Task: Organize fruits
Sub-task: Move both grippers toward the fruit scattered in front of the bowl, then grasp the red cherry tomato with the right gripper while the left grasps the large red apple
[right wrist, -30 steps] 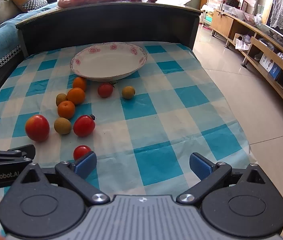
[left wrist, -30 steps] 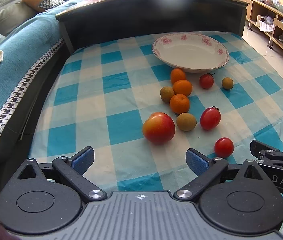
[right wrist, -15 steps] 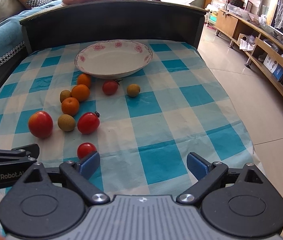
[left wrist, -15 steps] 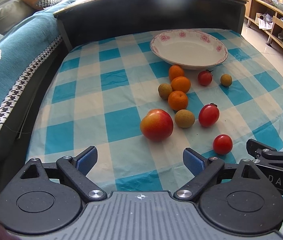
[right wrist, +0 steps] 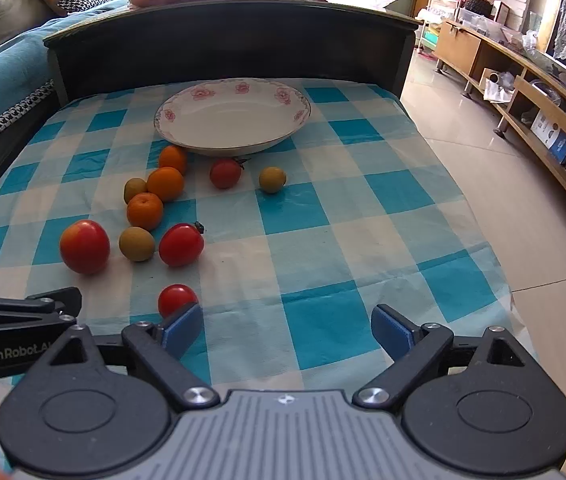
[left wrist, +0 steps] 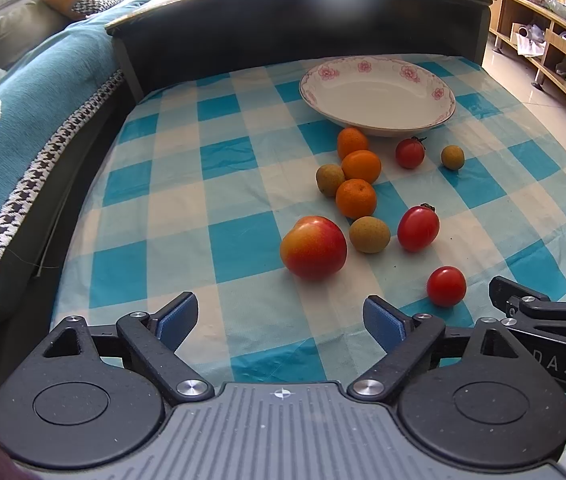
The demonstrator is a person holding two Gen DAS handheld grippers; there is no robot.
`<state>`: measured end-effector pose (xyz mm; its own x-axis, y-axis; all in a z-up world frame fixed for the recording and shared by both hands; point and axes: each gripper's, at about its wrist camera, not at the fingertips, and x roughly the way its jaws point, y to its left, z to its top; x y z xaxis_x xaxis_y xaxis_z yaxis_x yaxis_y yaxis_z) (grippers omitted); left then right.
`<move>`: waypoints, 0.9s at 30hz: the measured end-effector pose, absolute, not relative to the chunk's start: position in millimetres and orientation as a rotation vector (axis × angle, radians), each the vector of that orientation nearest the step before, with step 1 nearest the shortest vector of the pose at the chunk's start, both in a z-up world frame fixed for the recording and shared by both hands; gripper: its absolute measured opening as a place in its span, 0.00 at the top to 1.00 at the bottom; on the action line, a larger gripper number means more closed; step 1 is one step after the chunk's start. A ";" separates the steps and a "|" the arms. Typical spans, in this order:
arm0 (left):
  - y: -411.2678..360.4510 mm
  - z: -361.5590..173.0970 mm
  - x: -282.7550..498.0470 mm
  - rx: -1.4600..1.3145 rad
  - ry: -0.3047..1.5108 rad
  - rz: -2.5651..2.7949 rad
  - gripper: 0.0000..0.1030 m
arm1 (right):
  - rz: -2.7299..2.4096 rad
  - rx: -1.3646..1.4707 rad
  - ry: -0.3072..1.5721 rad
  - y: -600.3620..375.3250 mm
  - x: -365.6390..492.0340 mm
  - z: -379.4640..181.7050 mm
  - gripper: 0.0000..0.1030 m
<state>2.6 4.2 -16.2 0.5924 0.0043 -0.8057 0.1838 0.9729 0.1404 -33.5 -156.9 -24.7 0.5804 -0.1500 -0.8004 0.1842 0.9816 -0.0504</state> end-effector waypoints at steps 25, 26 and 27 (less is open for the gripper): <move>20.7 -10.6 6.4 0.212 0.941 -0.096 0.11 | -0.043 0.029 0.891 -145.1 -26.3 -24.3 0.25; 22.3 -10.1 6.9 0.209 0.941 -0.098 0.11 | -0.031 0.029 0.889 -144.0 -25.7 -24.1 0.26; 24.0 -9.6 7.0 0.202 0.942 -0.101 0.11 | -0.021 0.028 0.887 -142.9 -25.0 -24.1 0.27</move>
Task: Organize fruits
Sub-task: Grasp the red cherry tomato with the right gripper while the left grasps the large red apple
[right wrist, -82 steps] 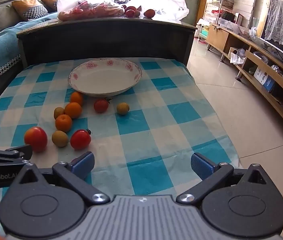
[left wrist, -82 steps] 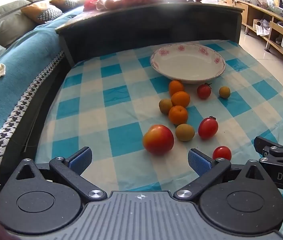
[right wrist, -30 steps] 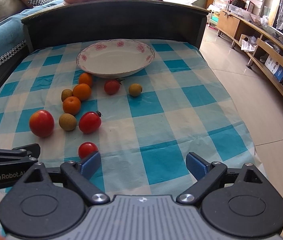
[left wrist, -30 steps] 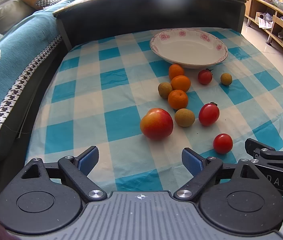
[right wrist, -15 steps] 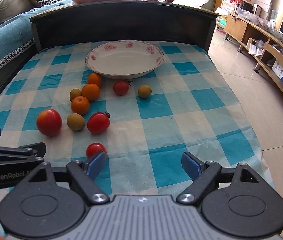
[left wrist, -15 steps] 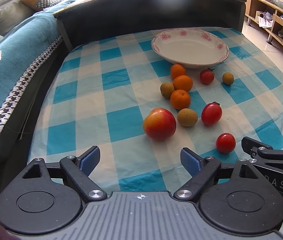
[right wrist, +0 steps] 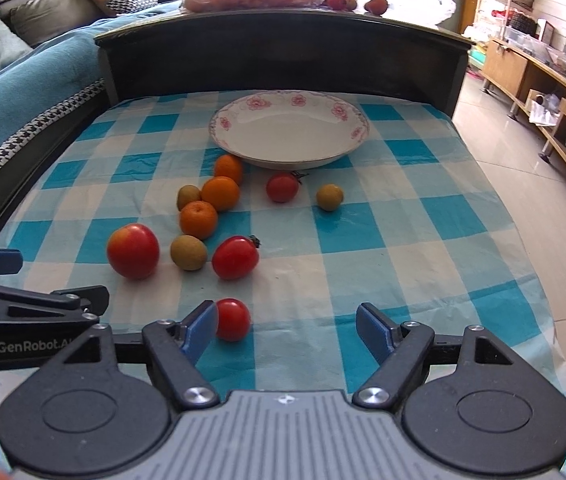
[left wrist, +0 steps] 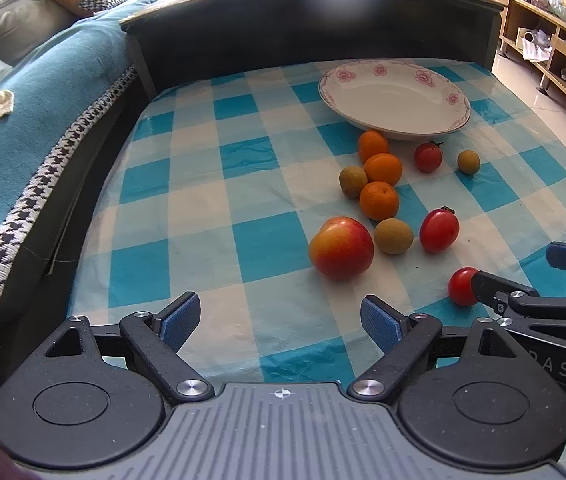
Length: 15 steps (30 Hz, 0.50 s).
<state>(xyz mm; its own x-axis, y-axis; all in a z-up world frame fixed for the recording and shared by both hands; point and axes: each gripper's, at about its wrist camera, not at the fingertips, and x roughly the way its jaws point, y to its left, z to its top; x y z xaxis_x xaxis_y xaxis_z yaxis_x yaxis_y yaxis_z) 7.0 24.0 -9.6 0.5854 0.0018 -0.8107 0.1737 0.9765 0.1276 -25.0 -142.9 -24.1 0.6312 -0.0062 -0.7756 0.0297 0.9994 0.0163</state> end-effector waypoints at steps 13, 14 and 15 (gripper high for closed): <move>28.3 -5.8 9.0 0.174 0.907 -0.136 0.09 | 0.086 -0.009 0.951 -128.6 -8.7 -39.5 0.53; 27.7 -5.9 9.1 0.185 0.897 -0.137 0.09 | 0.098 -0.009 0.957 -127.9 -6.8 -41.0 0.55; 27.3 -5.9 9.4 0.189 0.890 -0.141 0.09 | 0.112 -0.009 0.963 -126.8 -5.5 -42.8 0.57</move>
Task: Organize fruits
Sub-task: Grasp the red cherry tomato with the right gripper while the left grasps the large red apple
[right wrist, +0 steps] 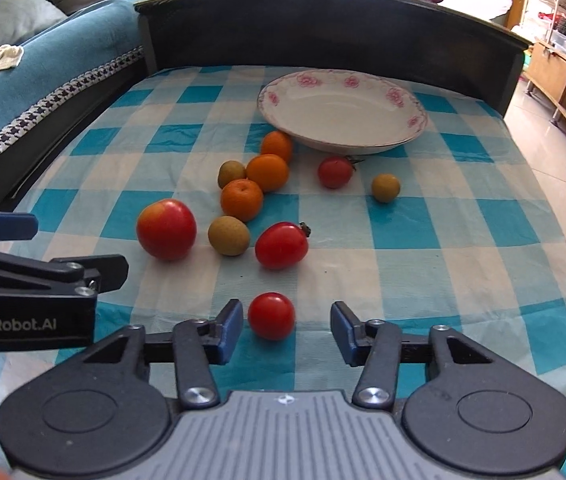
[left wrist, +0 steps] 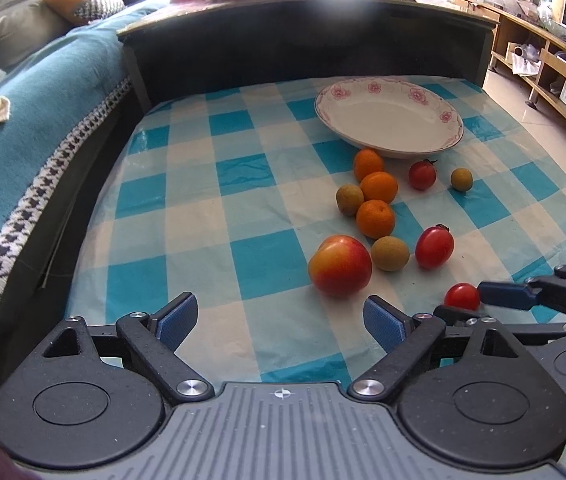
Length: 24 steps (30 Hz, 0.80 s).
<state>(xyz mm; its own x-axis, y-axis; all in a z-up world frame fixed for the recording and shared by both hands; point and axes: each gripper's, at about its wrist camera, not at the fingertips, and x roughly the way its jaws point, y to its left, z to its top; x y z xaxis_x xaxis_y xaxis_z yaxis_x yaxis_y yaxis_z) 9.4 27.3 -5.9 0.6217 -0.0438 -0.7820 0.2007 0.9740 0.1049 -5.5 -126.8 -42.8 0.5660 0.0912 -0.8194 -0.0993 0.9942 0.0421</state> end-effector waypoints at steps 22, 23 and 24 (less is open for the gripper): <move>2.8 -41.9 52.6 0.213 0.960 -0.239 0.31 | 0.110 0.061 0.995 -147.9 -5.4 -43.5 0.71; 3.8 -44.5 54.9 0.200 0.979 -0.240 0.32 | 0.109 0.064 0.998 -148.7 -5.3 -44.1 0.71; 4.6 -44.7 54.9 0.191 0.973 -0.242 0.33 | 0.109 0.067 1.002 -149.3 -5.1 -44.8 0.71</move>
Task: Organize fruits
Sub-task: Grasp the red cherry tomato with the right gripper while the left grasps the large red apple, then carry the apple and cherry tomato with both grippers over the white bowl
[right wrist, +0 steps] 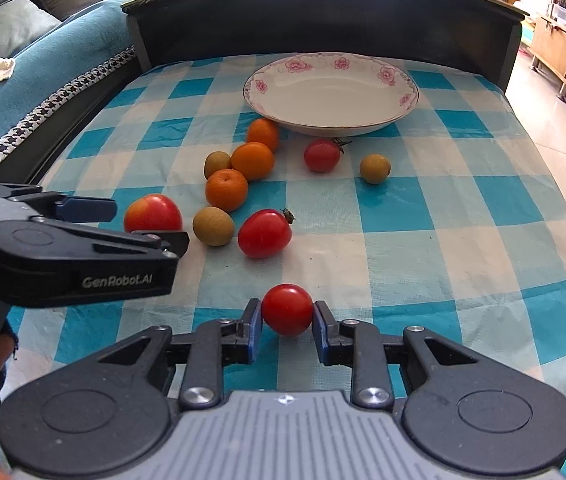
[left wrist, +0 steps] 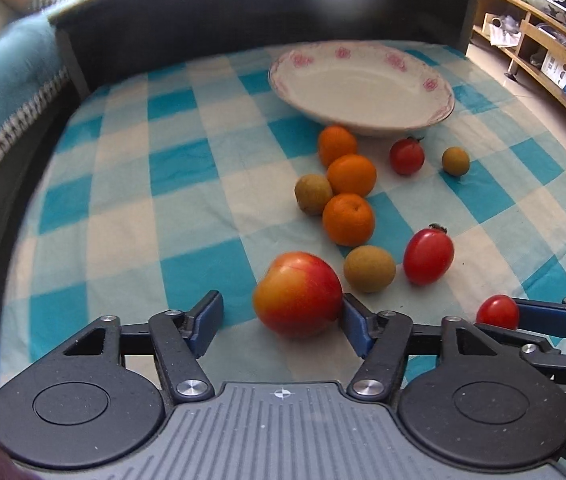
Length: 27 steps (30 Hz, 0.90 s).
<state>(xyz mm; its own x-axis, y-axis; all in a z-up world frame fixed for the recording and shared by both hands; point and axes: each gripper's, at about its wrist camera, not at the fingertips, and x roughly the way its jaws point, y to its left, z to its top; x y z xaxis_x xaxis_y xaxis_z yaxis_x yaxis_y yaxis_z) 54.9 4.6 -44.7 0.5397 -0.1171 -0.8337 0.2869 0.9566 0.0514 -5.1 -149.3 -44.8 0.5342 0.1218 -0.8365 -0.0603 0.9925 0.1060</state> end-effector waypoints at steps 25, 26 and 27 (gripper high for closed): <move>16.2 -26.4 39.0 0.106 0.967 -0.277 0.49 | 0.084 0.069 0.958 -153.6 -8.5 -35.2 0.71; 15.2 -25.3 39.0 0.106 0.964 -0.281 0.49 | 0.081 0.068 0.954 -153.8 -8.0 -34.3 0.71; 13.8 -24.9 39.0 0.112 0.961 -0.281 0.49 | 0.079 0.069 0.951 -154.2 -7.4 -33.3 0.71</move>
